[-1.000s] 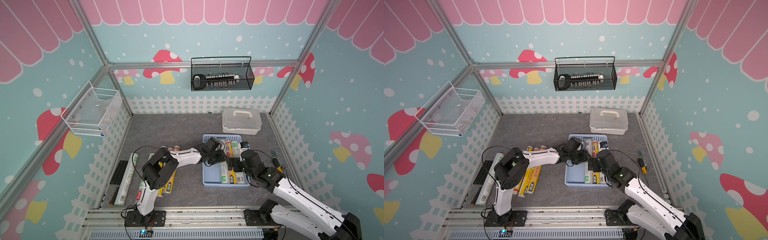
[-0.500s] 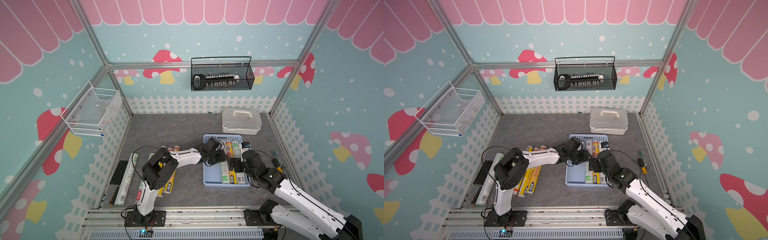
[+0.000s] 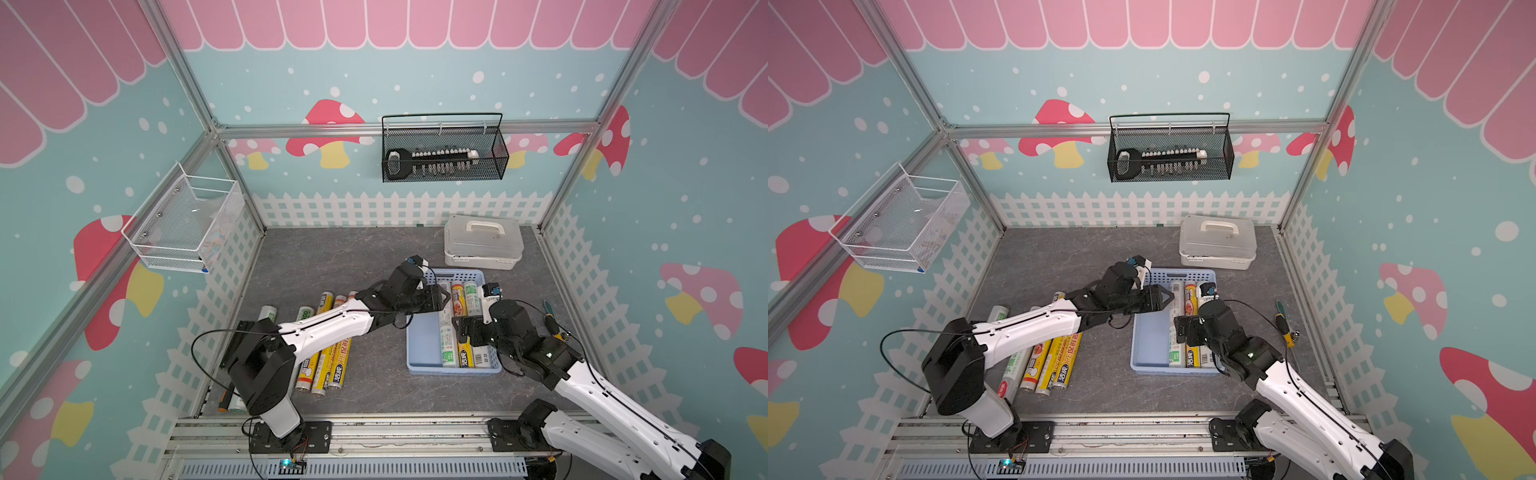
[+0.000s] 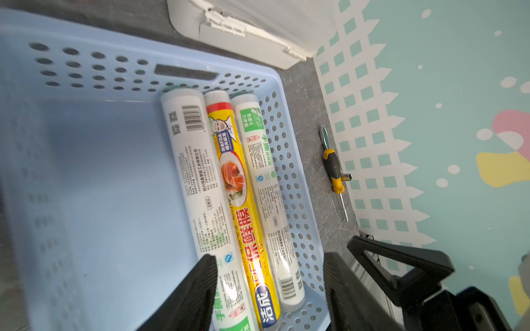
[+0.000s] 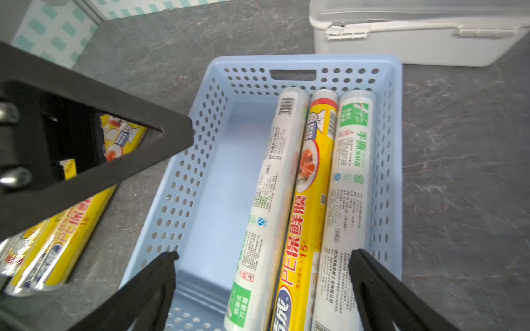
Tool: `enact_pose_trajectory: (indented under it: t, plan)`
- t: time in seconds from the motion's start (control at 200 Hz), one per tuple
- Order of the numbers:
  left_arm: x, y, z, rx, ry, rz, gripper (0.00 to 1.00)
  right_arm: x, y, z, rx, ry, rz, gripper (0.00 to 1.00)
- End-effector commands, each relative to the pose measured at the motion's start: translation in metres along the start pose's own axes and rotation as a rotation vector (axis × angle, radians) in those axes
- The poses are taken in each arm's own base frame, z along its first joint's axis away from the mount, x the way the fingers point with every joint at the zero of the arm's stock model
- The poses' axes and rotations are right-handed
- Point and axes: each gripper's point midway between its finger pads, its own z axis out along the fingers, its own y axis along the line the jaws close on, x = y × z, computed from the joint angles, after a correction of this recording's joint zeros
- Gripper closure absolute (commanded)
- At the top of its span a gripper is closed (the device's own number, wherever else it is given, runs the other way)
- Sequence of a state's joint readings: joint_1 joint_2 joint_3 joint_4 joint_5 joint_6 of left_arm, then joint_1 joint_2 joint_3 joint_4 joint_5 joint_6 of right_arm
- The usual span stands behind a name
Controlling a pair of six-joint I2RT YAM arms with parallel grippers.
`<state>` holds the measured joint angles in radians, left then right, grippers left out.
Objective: Put the plastic wrap into the basket
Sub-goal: Place the plastic wrap in the basket, then move the plastic wrap to the center of the board.
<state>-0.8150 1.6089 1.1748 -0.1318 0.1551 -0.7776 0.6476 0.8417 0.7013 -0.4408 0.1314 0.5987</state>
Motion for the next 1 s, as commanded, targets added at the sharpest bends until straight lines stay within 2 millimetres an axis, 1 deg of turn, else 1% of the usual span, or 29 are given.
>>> enact_pose_trajectory:
  t: [0.0, 0.105, 0.2, 0.285, 0.375, 0.4, 0.41, 0.44, 0.505, 0.545, 0.635, 0.75, 0.875, 0.915, 0.995]
  plan:
    - [-0.011, 0.034, -0.027, -0.124, -0.077, 0.061, 0.38, -0.021, 0.037, -0.002, -0.181, -0.037, -0.032, 0.04]
    - [-0.018, 0.067, -0.059, -0.211, -0.133, 0.051, 0.39, -0.028, 0.067, 0.005, -0.319, -0.014, -0.039, 0.06]
    - [-0.02, 0.106, -0.09, -0.307, -0.181, 0.023, 0.39, -0.029, 0.09, 0.017, -0.406, 0.042, -0.043, 0.09]
    - [-0.022, 0.146, -0.12, -0.417, -0.226, -0.009, 0.4, -0.029, 0.108, 0.029, -0.456, 0.097, -0.057, 0.11]
    - [-0.017, 0.192, -0.155, -0.575, -0.249, -0.039, 0.4, -0.031, 0.129, 0.039, -0.487, 0.13, -0.105, 0.12]
    - [-0.016, 0.207, -0.166, -0.626, -0.256, -0.06, 0.4, -0.031, 0.135, 0.042, -0.493, 0.137, -0.121, 0.12]
    - [-0.015, 0.21, -0.169, -0.637, -0.257, -0.064, 0.4, -0.03, 0.137, 0.043, -0.496, 0.142, -0.129, 0.12]
    - [-0.014, 0.229, -0.184, -0.695, -0.271, -0.104, 0.4, -0.029, 0.143, 0.046, -0.499, 0.152, -0.148, 0.12]
    - [-0.01, 0.255, -0.207, -0.751, -0.294, -0.175, 0.4, -0.028, 0.155, 0.051, -0.506, 0.165, -0.185, 0.12]
    - [-0.007, 0.268, -0.219, -0.771, -0.308, -0.224, 0.4, -0.028, 0.162, 0.055, -0.511, 0.172, -0.208, 0.12]
    - [-0.003, 0.29, -0.244, -0.833, -0.345, -0.306, 0.39, -0.026, 0.175, 0.061, -0.527, 0.188, -0.234, 0.12]
    - [0.003, 0.321, -0.278, -0.981, -0.416, -0.421, 0.38, -0.02, 0.192, 0.068, -0.559, 0.218, -0.247, 0.12]
    - [0.01, 0.352, -0.299, -1.081, -0.434, -0.528, 0.33, -0.015, 0.205, 0.074, -0.586, 0.25, -0.241, 0.12]
    - [0.012, 0.362, -0.303, -1.092, -0.456, -0.594, 0.31, -0.013, 0.208, 0.076, -0.591, 0.255, -0.242, 0.12]
    - [0.012, 0.382, -0.308, -1.101, -0.46, -0.67, 0.31, -0.01, 0.21, 0.08, -0.591, 0.264, -0.24, 0.12]
